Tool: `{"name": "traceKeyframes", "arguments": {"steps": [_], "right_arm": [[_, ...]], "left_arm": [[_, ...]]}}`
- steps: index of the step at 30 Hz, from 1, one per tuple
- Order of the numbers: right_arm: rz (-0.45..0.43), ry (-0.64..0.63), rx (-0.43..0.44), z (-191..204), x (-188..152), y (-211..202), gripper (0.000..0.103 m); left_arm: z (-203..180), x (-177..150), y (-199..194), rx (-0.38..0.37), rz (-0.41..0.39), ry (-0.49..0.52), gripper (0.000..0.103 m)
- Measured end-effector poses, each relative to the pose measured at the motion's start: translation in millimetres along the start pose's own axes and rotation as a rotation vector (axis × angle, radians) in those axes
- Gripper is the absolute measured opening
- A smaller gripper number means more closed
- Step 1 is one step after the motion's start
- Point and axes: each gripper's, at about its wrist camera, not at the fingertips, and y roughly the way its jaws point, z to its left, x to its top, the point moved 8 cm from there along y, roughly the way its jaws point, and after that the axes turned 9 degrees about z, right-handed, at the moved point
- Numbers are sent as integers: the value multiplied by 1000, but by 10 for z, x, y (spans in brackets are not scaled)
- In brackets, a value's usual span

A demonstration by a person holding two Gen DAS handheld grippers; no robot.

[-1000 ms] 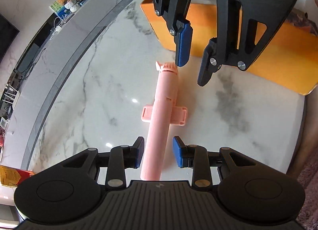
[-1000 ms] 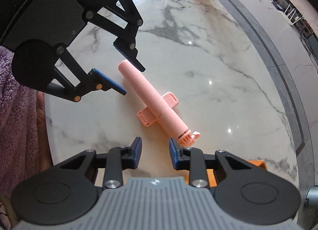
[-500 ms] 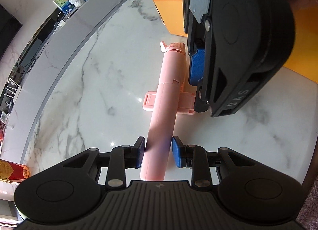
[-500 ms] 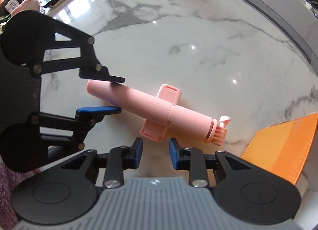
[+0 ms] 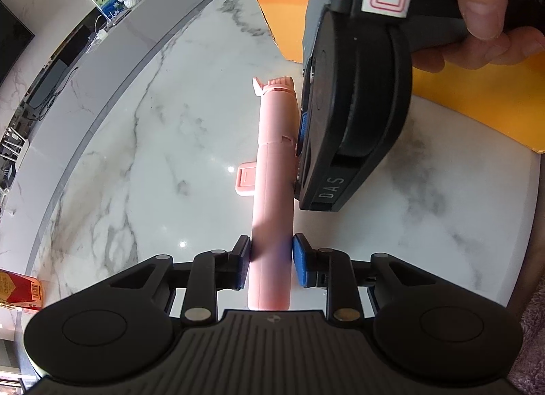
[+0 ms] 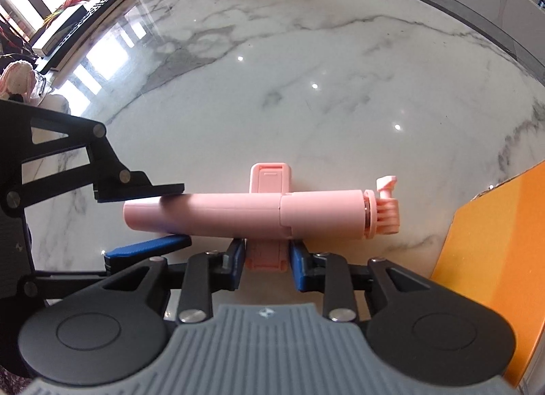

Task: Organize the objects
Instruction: 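Lift the pink selfie stick and carry it over the box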

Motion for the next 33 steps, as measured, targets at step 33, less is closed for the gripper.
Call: {"name": "traceKeyframes", "arguments": {"steps": [33], "right_arm": [[-56,128,-151,-1185,-1197,-2034,30]], "left_arm": [[-819,1638,-1365,-116,-228,167,31]]}}
